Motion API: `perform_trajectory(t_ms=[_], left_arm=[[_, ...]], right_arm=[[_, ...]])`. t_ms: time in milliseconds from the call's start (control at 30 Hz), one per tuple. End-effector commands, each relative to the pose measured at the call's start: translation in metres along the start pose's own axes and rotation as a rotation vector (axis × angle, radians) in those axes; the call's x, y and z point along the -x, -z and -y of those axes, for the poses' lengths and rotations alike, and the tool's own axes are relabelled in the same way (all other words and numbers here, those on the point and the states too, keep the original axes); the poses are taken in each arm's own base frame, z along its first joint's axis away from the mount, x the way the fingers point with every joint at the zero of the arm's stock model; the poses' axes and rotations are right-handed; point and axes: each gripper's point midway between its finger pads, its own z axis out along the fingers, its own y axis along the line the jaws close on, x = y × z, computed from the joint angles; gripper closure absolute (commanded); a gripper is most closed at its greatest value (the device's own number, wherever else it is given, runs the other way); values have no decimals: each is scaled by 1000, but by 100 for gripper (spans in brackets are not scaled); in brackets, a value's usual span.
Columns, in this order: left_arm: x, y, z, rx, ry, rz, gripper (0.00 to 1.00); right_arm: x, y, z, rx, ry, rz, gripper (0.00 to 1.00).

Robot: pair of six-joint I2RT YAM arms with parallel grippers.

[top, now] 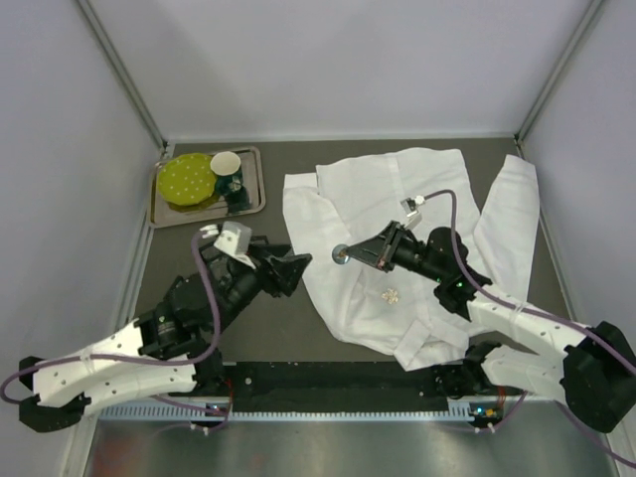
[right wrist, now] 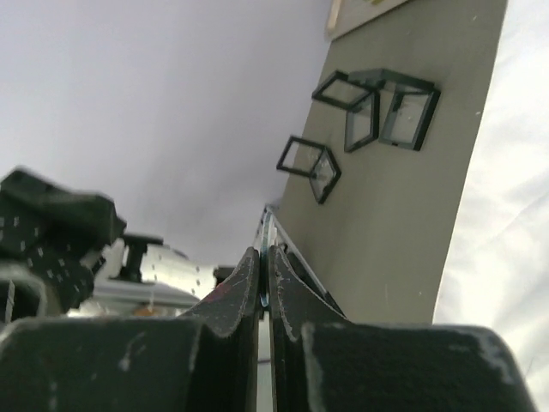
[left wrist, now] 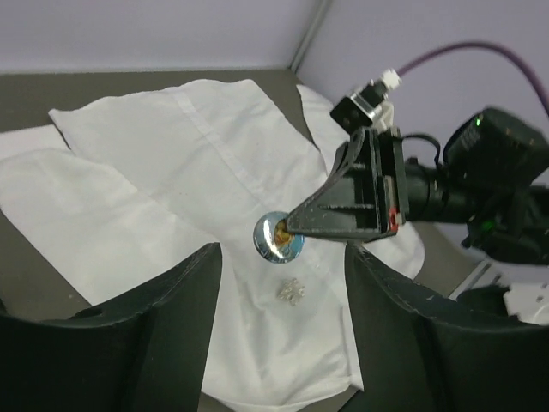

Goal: Remove the brooch from the garment
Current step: Adjust the brooch.

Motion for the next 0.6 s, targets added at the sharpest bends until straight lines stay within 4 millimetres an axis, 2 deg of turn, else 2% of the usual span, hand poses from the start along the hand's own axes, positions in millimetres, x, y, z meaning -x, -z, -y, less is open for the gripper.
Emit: perform_trajectory(t_ms=[0,100,233,300,333,367,400,500,567], left_arm=[[10,10,-23,160,384,78,33],[5,7,-12,108,366,32,31],[-13,-6,-2,78,356,-44,32],[-10,-12,1,44,375,-42,33],[-12,-16,0,43,395,-47,35],[-11,-19,-3,42,413,-43,44],[-12,-23,-13,53,434,-49,47],[-18,-32,-28,25,544,-73,48],[-19,-37,-23,-55,612,-82,49]], right_arm=[[-1,-1,-42,187,244,-71,100],[-4,0,-40,173,277,-98,100],[-5,5,-39,164,288,-97,100],[-6,9,-40,163,288,-92,100],[-6,11,-40,160,289,-89,100],[-7,13,-39,166,292,-89,100],[-8,16,-43,181,297,-87,100],[-8,20,-47,194,300,-75,100],[-7,22,-46,192,300,-68,100]])
